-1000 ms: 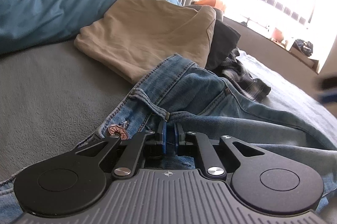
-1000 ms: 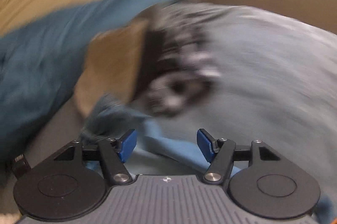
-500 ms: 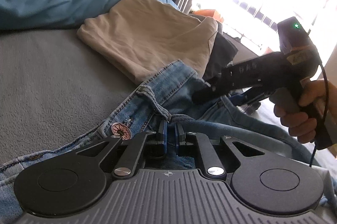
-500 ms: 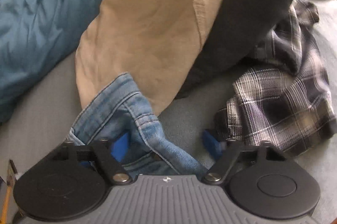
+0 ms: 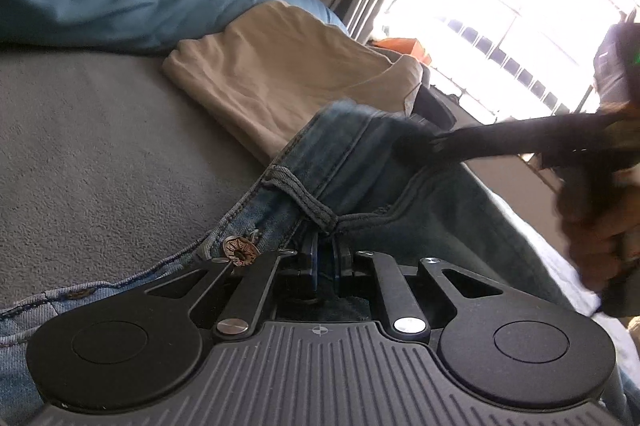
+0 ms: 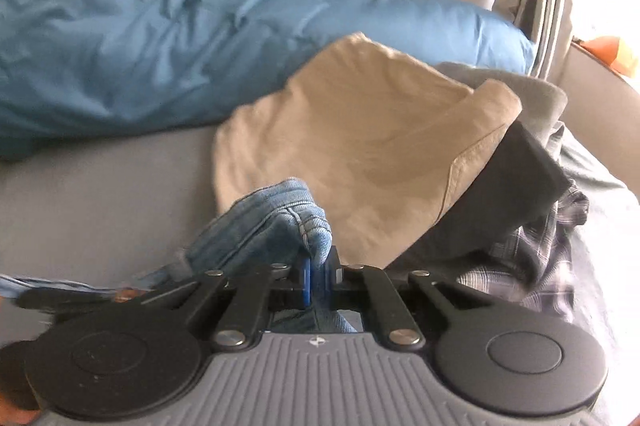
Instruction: Fold clothes
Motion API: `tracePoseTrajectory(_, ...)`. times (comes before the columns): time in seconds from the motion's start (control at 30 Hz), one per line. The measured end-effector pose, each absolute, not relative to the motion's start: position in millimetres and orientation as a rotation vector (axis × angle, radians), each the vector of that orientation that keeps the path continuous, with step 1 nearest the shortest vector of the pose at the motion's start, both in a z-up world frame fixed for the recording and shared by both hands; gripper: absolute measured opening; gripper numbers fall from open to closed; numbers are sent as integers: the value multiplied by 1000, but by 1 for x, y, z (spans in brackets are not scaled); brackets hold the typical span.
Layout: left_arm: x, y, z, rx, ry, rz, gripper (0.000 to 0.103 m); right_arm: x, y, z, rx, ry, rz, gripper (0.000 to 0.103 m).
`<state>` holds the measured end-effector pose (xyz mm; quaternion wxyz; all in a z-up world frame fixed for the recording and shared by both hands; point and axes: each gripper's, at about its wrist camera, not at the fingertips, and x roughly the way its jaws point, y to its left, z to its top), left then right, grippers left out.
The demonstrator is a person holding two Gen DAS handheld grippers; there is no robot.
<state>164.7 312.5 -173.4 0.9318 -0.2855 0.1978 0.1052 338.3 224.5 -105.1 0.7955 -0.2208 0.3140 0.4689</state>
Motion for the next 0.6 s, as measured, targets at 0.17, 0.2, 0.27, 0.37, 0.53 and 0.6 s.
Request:
tracePoseTrajectory(0.17,169,312,-175,-577,422,219,9,370,237,-146,-435,802,932,26)
tracePoseTrajectory(0.2,168,313,-175,-578,420,218,9,379,230,-140,-376,832,900,47)
tracePoseTrajectory(0.27,168,312,-175,-580,419,217,9,398,215,-128,-257,887,836,64)
tracePoseTrajectory(0.37,168,312,-176,-579,420,219,9,411,174,-92,-126,831,685,64)
tracePoseTrajectory(0.53,169,312,-177,-581,420,218,9,419,97,-50,-16,874,683,64)
tracePoseTrajectory(0.6,169,312,-177,-578,421,218,9,409,83,-54,-100,925,699,65)
